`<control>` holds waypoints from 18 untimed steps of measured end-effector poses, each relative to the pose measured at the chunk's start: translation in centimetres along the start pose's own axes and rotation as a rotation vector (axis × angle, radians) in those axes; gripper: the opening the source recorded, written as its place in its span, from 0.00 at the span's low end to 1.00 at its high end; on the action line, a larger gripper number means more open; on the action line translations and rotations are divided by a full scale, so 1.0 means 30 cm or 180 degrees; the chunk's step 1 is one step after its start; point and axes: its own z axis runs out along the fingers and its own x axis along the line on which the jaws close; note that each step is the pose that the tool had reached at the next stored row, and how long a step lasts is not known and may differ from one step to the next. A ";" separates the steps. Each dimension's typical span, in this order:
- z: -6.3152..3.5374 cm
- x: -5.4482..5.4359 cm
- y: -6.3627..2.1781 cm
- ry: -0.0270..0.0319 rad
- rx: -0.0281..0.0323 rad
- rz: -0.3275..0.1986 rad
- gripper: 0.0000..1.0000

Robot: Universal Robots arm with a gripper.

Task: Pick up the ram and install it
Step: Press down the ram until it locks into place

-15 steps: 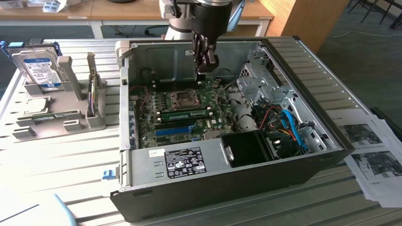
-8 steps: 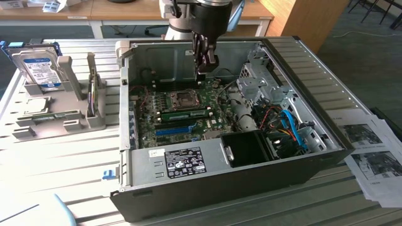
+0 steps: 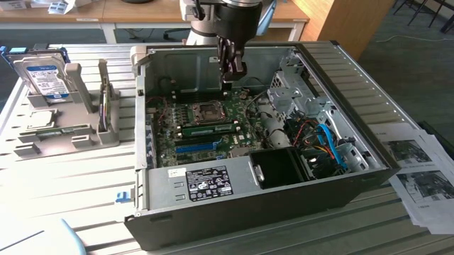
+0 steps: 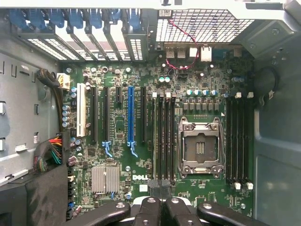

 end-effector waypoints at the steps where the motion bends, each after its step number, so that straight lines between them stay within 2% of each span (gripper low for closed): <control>1: 0.000 0.000 0.000 0.0000 0.0000 0.0000 0.09; 12: 0.000 0.000 0.000 -0.0001 0.0000 0.0000 0.09; 18: 0.000 0.000 -0.012 -0.0001 0.0000 0.0000 0.09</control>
